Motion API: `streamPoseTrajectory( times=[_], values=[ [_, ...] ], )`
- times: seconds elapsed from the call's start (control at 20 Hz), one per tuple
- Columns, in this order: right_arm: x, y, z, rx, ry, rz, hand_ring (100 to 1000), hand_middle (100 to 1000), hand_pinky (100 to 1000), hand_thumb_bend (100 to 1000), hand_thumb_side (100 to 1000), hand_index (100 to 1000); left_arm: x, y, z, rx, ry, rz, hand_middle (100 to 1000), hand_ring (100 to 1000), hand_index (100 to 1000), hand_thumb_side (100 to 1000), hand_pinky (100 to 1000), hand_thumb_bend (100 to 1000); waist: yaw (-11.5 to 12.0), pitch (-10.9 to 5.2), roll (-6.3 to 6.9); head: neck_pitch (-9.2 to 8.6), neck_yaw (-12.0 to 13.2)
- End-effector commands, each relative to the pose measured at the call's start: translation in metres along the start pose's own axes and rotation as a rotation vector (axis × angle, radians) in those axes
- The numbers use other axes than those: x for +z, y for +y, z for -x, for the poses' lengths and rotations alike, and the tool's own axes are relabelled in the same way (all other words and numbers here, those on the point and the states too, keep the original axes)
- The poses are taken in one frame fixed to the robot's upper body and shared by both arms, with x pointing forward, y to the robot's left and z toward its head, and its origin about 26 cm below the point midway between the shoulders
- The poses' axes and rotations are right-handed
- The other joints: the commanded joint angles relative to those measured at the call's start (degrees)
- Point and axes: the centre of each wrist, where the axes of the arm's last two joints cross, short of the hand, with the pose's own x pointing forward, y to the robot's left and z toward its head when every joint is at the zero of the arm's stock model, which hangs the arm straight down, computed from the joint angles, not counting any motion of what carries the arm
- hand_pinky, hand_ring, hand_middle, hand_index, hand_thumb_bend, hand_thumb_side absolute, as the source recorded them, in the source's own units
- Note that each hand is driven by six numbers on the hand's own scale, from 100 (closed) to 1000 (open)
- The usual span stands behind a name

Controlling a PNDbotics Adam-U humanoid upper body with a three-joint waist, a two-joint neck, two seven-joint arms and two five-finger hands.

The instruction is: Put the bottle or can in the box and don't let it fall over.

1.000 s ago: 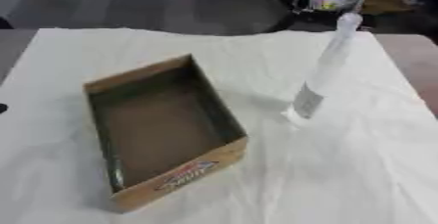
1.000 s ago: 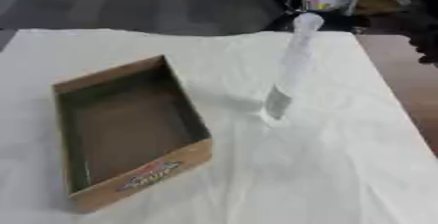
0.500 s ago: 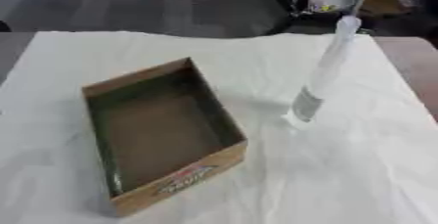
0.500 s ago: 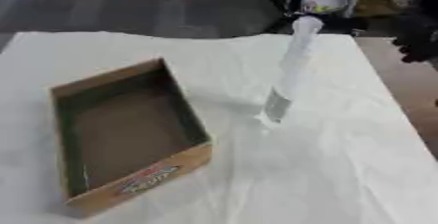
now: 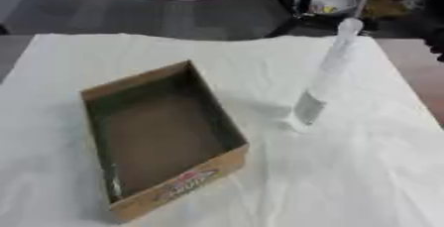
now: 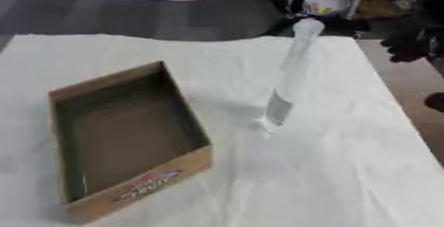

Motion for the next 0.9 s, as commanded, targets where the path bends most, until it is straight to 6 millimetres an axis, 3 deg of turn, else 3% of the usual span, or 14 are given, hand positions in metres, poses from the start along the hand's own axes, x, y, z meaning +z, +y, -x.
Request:
streamPoseTrajectory(
  times=[0.05,0.1,0.15,0.6,0.65,0.7,0.9],
  values=[
    [0.0,-0.011,-0.006,0.092,-0.066,-0.094,999,1000,922,289,436,884,-0.005,0.002,-0.009,-0.014,-0.029,0.022,662,545,833,770,679,119,0.2,-0.75,0.02,-0.31,-0.3],
    [-0.001,-0.011,-0.006,0.092,-0.068,-0.094,1000,1000,922,257,412,884,-0.005,0.002,-0.009,-0.014,-0.029,0.023,662,545,833,770,679,119,0.2,-0.75,0.02,-0.28,-0.4],
    [-0.001,-0.011,-0.006,0.09,-0.069,-0.097,1000,1000,921,290,438,884,-0.005,0.002,-0.009,-0.013,-0.03,0.024,662,545,833,769,680,119,0.2,-0.74,0.03,-0.23,-0.4],
    [-0.006,-0.016,-0.005,0.088,-0.067,-0.078,999,1000,915,313,417,879,-0.006,0.001,-0.009,-0.014,-0.033,0.032,662,545,833,770,680,118,0.7,-0.42,-0.09,0.15,-1.0],
    [-0.006,-0.017,-0.005,0.089,-0.067,-0.069,996,1000,911,272,431,878,-0.006,0.001,-0.009,-0.014,-0.034,0.033,662,545,833,775,680,119,0.8,-0.41,-0.13,0.11,-1.2],
    [-0.007,-0.019,-0.005,0.09,-0.066,-0.06,995,1000,910,322,408,877,-0.007,0.001,-0.009,-0.014,-0.034,0.034,662,545,833,770,680,118,0.9,-0.4,-0.17,0.09,-1.3],
    [-0.006,-0.027,-0.004,0.102,-0.055,-0.018,983,1000,903,330,396,874,-0.007,0.001,-0.01,-0.014,-0.035,0.037,662,544,833,770,680,118,1.3,-0.34,-0.37,0.18,-1.8]
  ],
)
